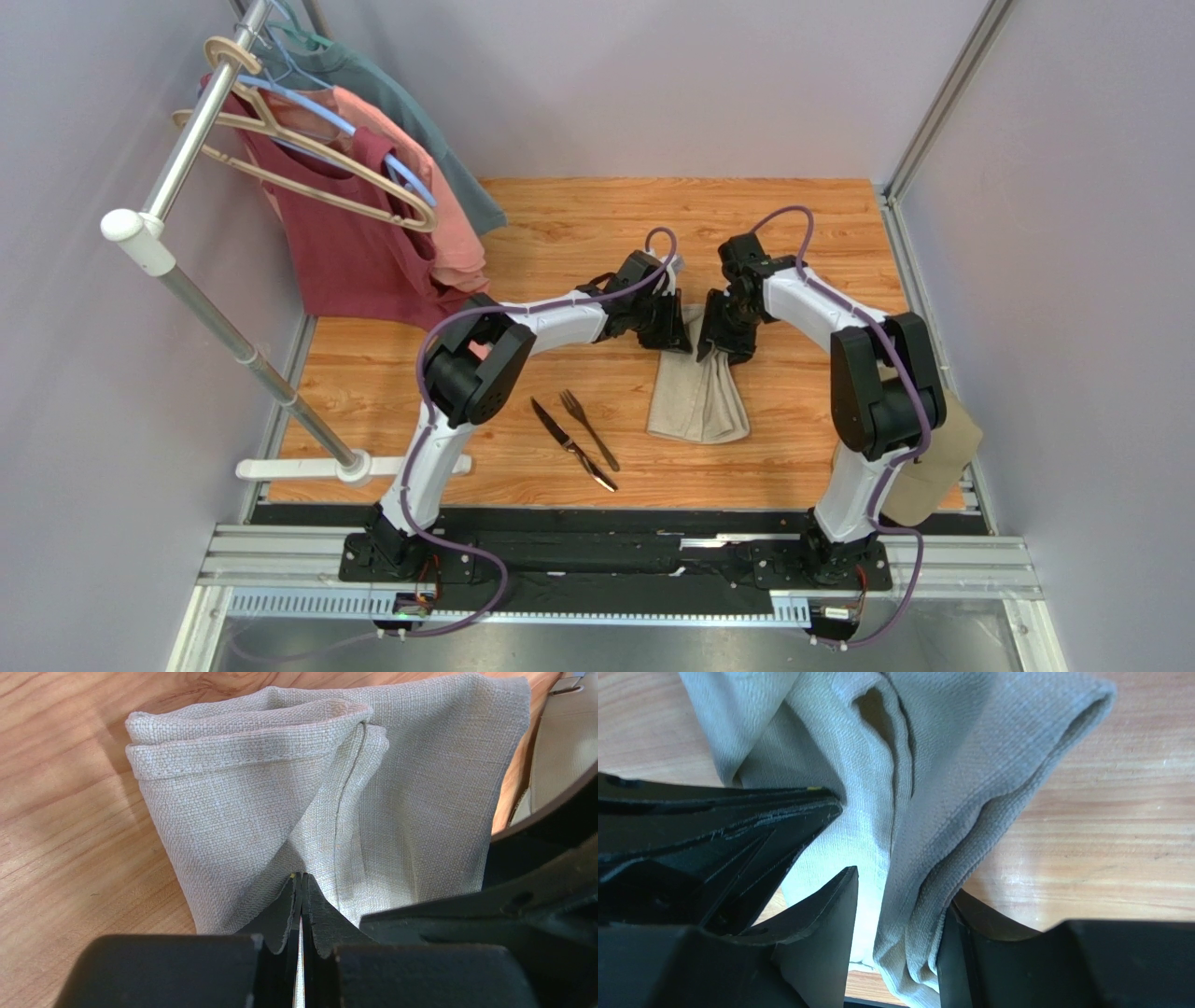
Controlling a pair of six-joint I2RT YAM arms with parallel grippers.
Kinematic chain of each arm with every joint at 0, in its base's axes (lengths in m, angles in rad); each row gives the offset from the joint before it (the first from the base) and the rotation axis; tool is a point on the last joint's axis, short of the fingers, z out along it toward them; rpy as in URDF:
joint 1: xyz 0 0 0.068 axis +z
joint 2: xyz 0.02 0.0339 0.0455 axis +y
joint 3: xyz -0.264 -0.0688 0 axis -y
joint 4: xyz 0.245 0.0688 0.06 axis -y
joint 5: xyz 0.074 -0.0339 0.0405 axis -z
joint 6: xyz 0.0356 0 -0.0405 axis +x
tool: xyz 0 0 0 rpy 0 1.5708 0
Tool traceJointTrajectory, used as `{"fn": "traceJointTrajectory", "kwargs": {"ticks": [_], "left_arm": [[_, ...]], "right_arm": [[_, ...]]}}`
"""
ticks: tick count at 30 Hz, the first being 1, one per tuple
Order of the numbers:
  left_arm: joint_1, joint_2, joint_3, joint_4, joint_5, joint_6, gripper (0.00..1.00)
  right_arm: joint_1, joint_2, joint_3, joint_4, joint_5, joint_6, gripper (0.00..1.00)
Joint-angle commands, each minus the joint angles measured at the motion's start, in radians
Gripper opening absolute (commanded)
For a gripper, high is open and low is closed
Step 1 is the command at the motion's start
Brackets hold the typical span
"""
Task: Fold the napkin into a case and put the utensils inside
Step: Fold the 2/3-rectangle-folded napkin at the center of the board.
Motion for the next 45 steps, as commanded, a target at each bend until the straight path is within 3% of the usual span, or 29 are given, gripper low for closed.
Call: {"fn": "traceJointTrajectory", "kwargs": {"ticks": [1, 6, 11, 16, 23, 33, 45], "left_arm": [[-0.006, 0.006, -0.010, 0.029, -0.026, -0.003, 0.02], [-0.008, 0.006, -0.008, 0.030, -0.020, -0.003, 0.02], [-0.008, 0.005, -0.011, 0.030, -0.015, -0.003, 0.02], [-0.008, 0.001, -0.014, 0.024, -0.018, -0.005, 0.01], [-0.011, 0.000, -0.019, 0.026, -0.015, -0.008, 0.01], [-0.011, -0.025, -0.030, 0.006, -0.009, -0.017, 0.01], [0.017, -0.173, -0.059, -0.157, -0.052, 0.018, 0.23]], "right_arm": [[0.024, -0.071, 0.031, -0.041, 0.035, -0.012, 0.45], [0.033, -0.090, 0.040, -0.075, 0.066, -0.034, 0.47], [0.033, -0.098, 0.031, -0.044, -0.029, -0.017, 0.46], [0.030, -0.044, 0.039, 0.035, -0.089, 0.009, 0.42], [0.032, 0.027, 0.039, 0.109, -0.174, 0.052, 0.29], [0.015, 0.041, -0.081, 0.293, -0.253, 0.057, 0.23], [-0.013, 0.031, -0.147, 0.344, -0.268, 0.026, 0.23]]}}
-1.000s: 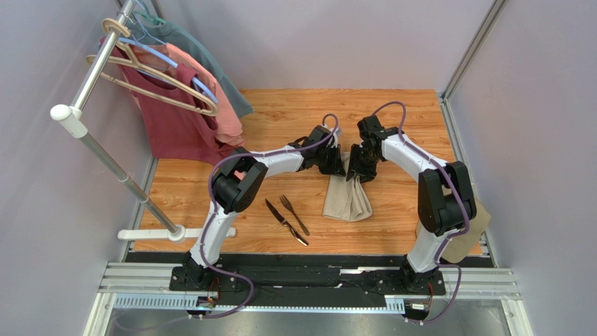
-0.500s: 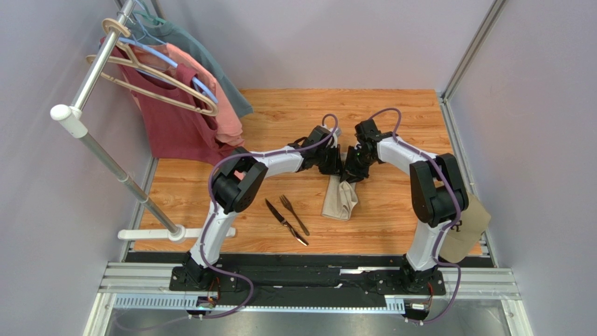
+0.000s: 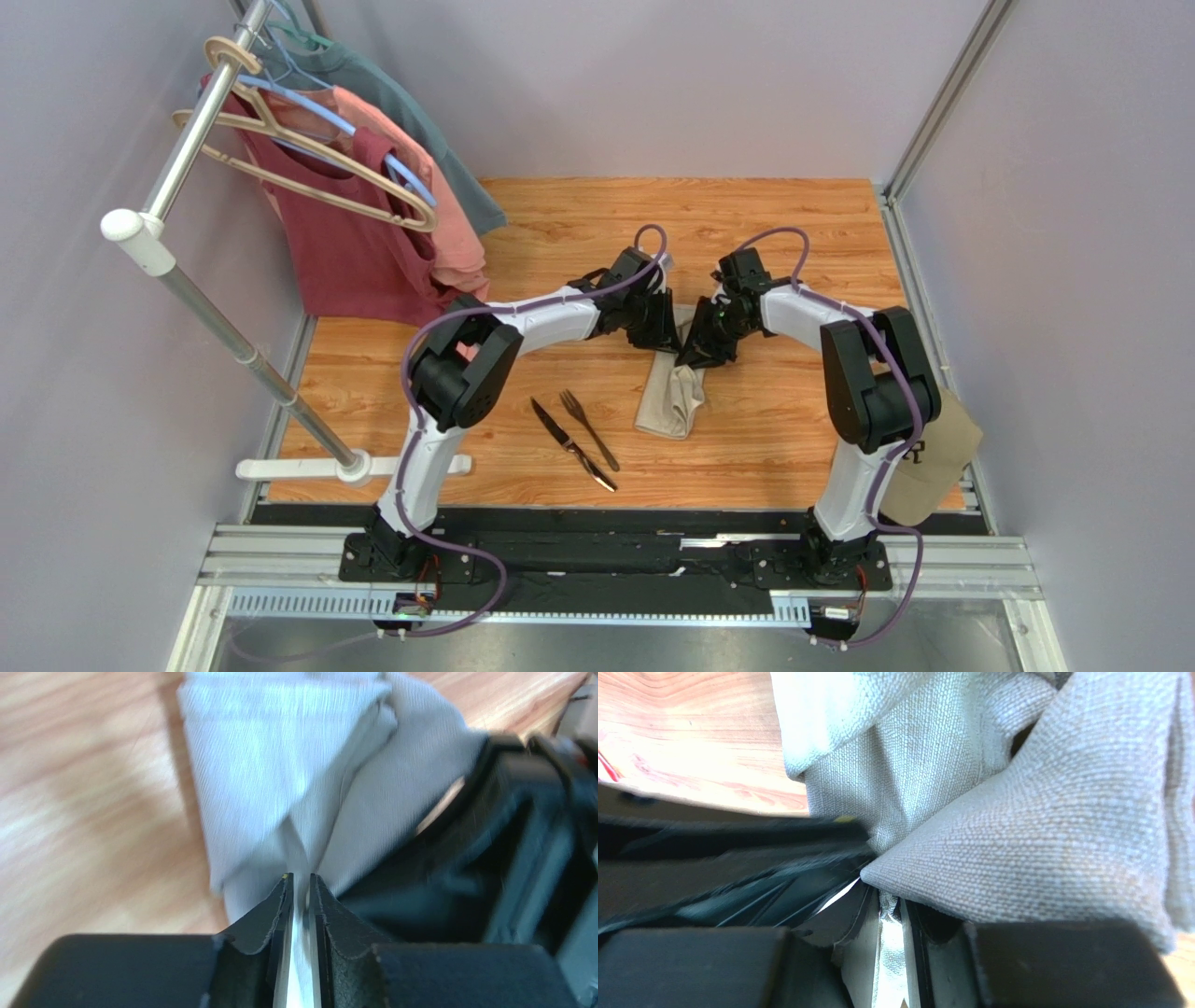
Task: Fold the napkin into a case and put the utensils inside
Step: Fold the 2/3-rectangle-folded napkin at the center of the board.
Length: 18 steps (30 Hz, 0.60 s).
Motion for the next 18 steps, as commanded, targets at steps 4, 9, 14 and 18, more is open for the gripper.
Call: {"fn": "traceJointTrajectory", "kwargs": {"ticks": [4, 9, 14, 18], "left_arm": [[0.019, -0.175, -0.081, -0.104, -0.018, 0.050, 0.12], [0.027, -0.168, -0.113, -0.140, -0.030, 0.064, 0.05], [0.025, -0.119, -0.158, -0.101, -0.038, 0.041, 0.03], [0.017, -0.097, -0.172, -0.080, -0.047, 0.042, 0.02]], "right_arm": [[-0.008, -0.005, -0.031, 0.081, -0.006, -0.027, 0.23], [-0.009, -0.023, -0.041, 0.096, -0.029, -0.033, 0.26], [-0.003, -0.041, -0.041, 0.109, -0.065, -0.023, 0.29], [0.007, -0.046, -0.047, 0.132, -0.089, -0.002, 0.29]]}}
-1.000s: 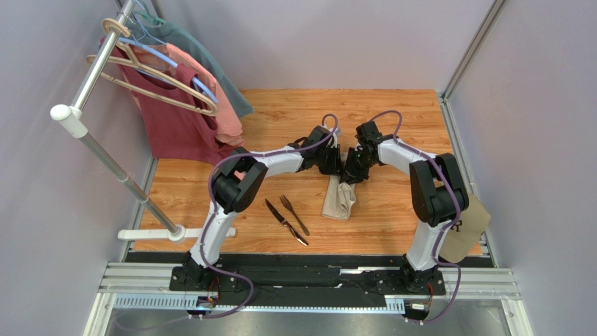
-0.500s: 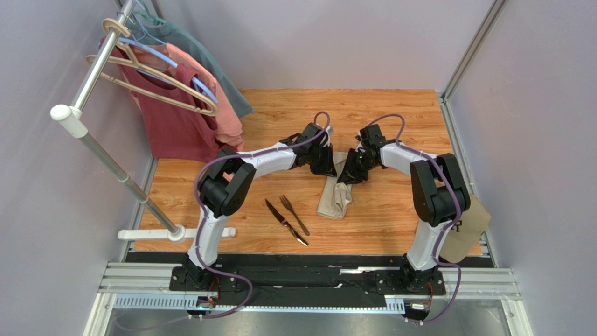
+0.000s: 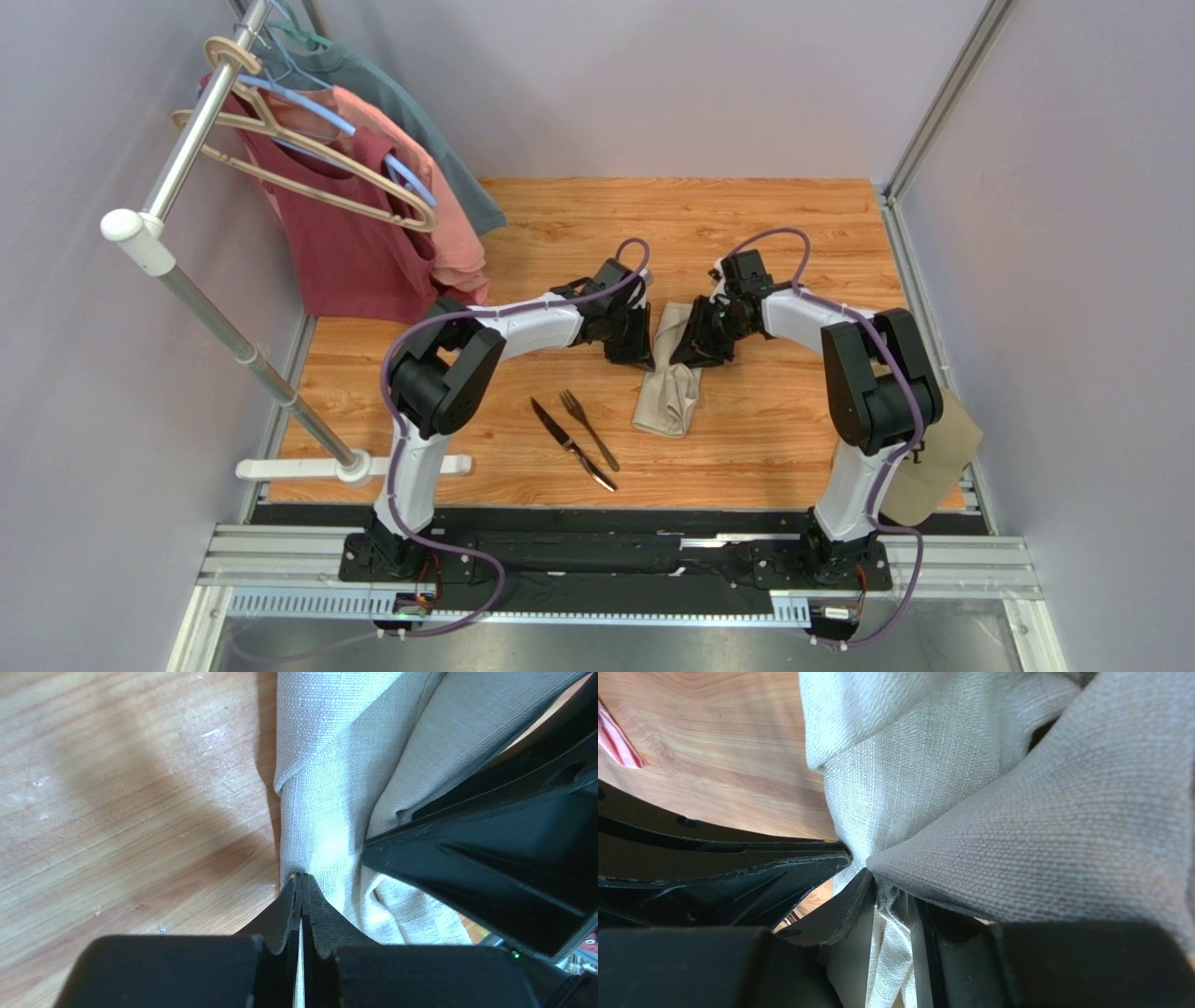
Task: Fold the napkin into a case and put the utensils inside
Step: Fold the 2/3-rectangle-folded napkin at the center of the board.
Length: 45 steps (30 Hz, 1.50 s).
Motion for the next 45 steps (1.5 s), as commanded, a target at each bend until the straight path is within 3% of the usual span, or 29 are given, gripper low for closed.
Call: {"fn": "traceJointTrajectory", "kwargs": {"ticks": [1, 17, 20, 23, 26, 27, 28, 33, 36, 41, 45], "left_arm": [[-0.006, 0.026, -0.018, 0.035, -0.005, 0.001, 0.02], [-0.031, -0.035, -0.041, 0.024, -0.052, 0.004, 0.01], [-0.017, -0.099, -0.058, 0.017, -0.060, 0.026, 0.06], [0.037, -0.145, -0.053, 0.018, 0.046, 0.017, 0.11], [0.078, -0.164, -0.030, 0.058, 0.138, 0.038, 0.22], [0.091, -0.131, 0.055, 0.038, 0.176, 0.082, 0.28], [0.091, -0.115, 0.127, -0.001, 0.178, 0.093, 0.28], [0.107, -0.104, 0.105, 0.023, 0.049, 0.000, 0.21], [0.124, -0.119, 0.082, 0.057, 0.008, -0.035, 0.22], [0.151, 0.000, 0.241, 0.005, 0.211, 0.000, 0.32], [0.154, 0.055, 0.293, 0.026, 0.270, 0.036, 0.35]], "right_arm": [[0.020, -0.030, -0.016, 0.063, -0.035, 0.016, 0.30], [0.041, -0.041, -0.048, 0.122, -0.053, 0.021, 0.34], [0.023, -0.024, -0.088, 0.151, -0.075, 0.010, 0.34], [0.021, -0.042, -0.114, 0.169, -0.059, -0.031, 0.35], [0.021, -0.056, -0.134, 0.197, -0.056, -0.068, 0.35], [0.021, -0.062, -0.143, 0.215, -0.021, -0.095, 0.31], [0.023, -0.061, -0.136, 0.220, -0.015, -0.111, 0.31], [0.024, -0.045, -0.087, 0.232, 0.008, -0.215, 0.33], [0.030, -0.019, -0.052, 0.249, -0.047, -0.257, 0.36], [0.043, 0.010, -0.041, 0.315, -0.153, -0.320, 0.38], [0.044, 0.048, -0.006, 0.306, -0.184, -0.333, 0.28]]}}
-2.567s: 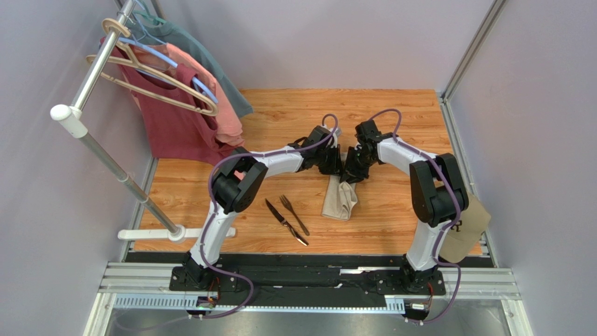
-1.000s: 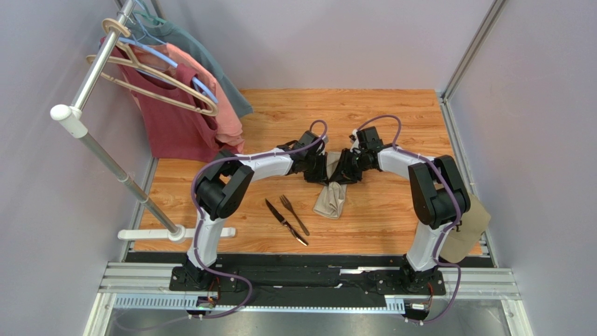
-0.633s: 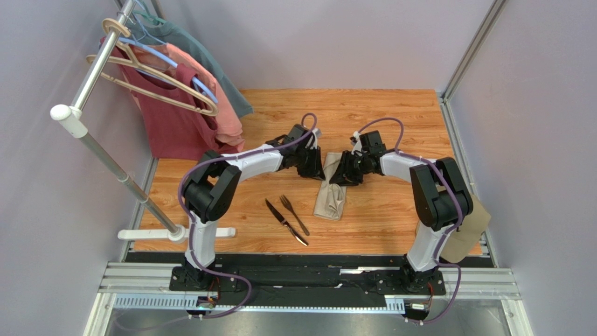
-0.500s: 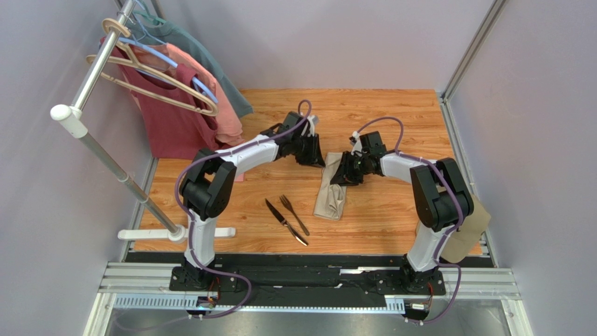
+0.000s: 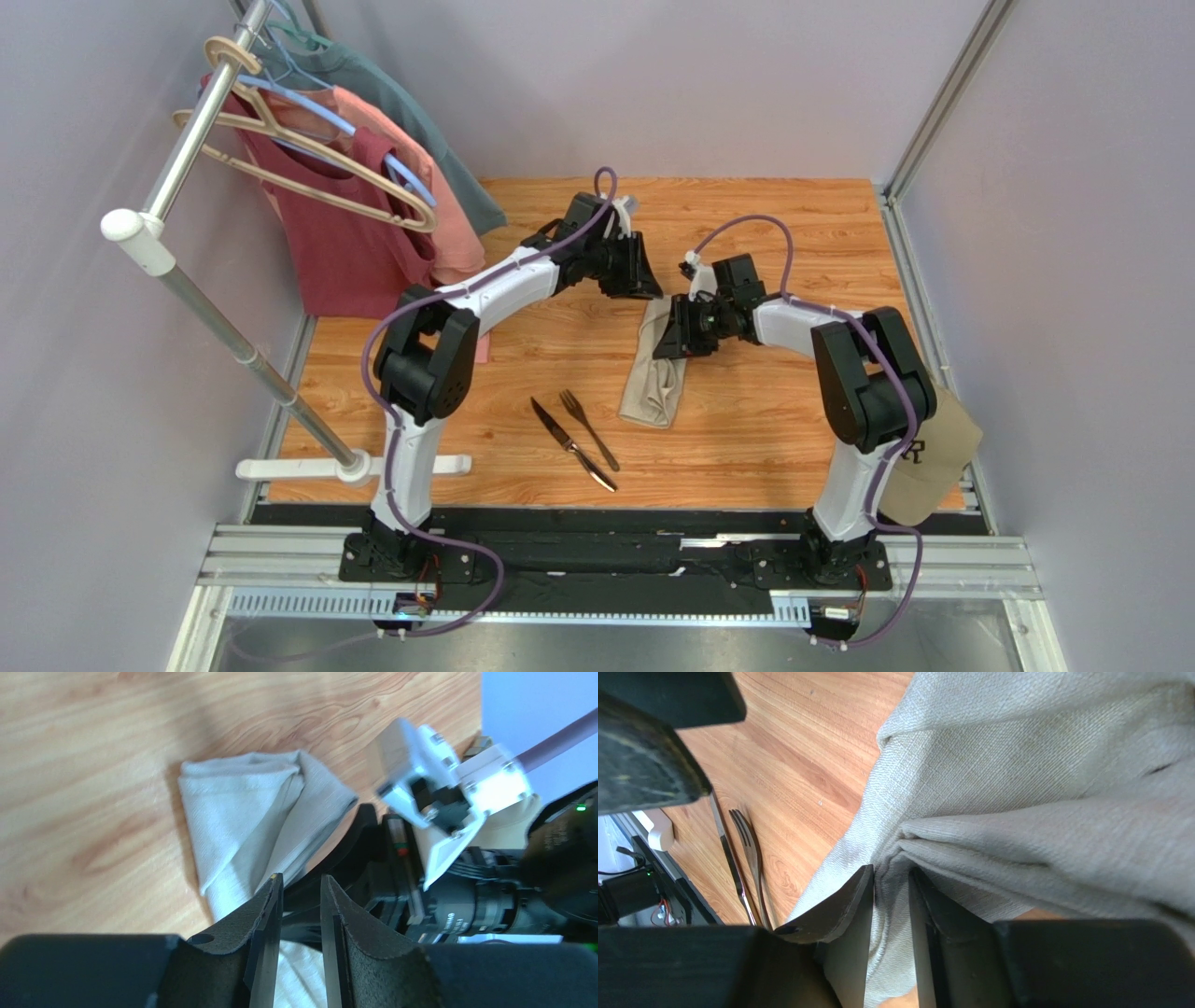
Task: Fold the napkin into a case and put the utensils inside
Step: Fold the 2/3-rectangle-folded napkin at the center of the board.
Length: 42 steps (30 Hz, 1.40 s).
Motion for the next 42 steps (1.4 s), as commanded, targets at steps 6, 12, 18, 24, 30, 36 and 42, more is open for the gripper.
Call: {"fn": "traceJointTrajectory", "kwargs": {"ticks": [6, 12, 18, 24, 30, 36, 42], "left_arm": [[0.012, 0.113, 0.094, 0.033, 0.162, 0.098, 0.33], [0.012, 0.118, 0.052, 0.091, 0.207, 0.121, 0.39], [0.009, 0.118, 0.041, 0.073, 0.178, 0.197, 0.51], [-0.023, 0.118, 0.035, 0.048, 0.150, 0.302, 0.50], [-0.040, 0.147, 0.068, 0.019, 0.215, 0.371, 0.49], [-0.047, 0.199, 0.145, -0.075, 0.193, 0.426, 0.51], [-0.052, 0.253, 0.182, -0.086, 0.163, 0.379, 0.50]], "right_arm": [[0.007, 0.021, 0.014, 0.107, -0.059, -0.010, 0.00], [-0.007, -0.019, -0.095, 0.262, -0.127, 0.072, 0.00], [-0.024, 0.010, -0.130, 0.306, -0.165, 0.082, 0.00], [-0.039, 0.007, -0.124, 0.319, -0.202, 0.092, 0.00], [-0.044, 0.003, -0.126, 0.311, -0.226, 0.090, 0.00], [-0.045, 0.023, -0.123, 0.325, -0.243, 0.101, 0.00], [-0.044, 0.014, -0.129, 0.323, -0.240, 0.109, 0.06]]}}
